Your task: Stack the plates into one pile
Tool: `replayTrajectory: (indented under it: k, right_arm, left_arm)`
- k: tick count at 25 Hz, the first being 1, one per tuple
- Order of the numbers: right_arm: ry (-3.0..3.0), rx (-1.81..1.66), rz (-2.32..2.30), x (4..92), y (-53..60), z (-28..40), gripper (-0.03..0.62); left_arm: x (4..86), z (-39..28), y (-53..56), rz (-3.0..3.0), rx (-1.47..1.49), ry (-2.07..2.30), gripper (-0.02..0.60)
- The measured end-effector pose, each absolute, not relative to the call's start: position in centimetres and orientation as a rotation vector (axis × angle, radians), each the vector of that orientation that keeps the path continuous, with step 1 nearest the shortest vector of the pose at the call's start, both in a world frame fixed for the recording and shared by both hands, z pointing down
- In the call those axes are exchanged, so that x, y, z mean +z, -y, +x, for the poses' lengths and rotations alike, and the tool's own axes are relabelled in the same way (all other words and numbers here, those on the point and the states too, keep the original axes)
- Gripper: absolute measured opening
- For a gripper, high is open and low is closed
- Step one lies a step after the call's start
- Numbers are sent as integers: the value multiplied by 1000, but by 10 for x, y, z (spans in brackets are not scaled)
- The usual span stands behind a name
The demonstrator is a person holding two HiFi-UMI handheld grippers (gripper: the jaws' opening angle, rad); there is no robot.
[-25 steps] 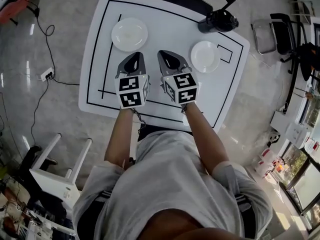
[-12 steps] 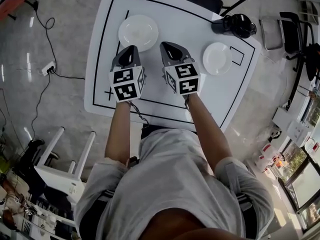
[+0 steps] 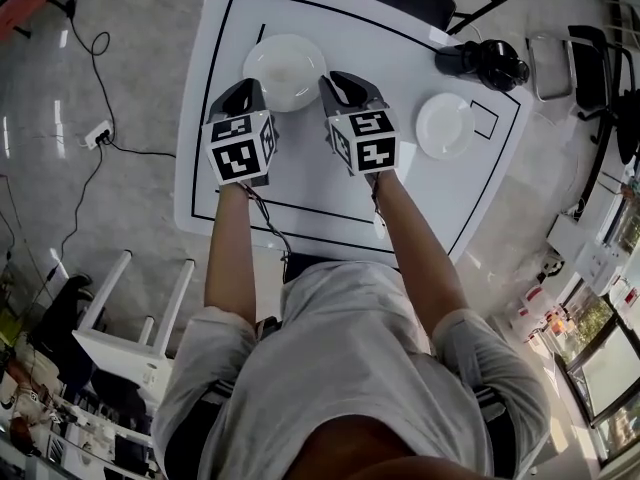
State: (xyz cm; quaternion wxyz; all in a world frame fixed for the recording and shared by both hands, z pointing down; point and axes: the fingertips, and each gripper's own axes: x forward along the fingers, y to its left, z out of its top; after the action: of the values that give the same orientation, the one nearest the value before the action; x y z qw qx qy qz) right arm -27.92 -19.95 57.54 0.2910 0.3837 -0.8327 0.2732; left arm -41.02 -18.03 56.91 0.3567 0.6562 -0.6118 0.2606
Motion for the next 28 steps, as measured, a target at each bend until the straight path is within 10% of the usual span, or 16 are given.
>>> replayTrajectory:
  k: [5,28]
  right_arm:
    - [2202,832,972,590,199,-285,129]
    - [2102,990,1060,607,202,-274,75]
  left_arm:
    - [589,-421,179,1622,708,1519,127]
    - [609,-409,177,1533,537,1412,87]
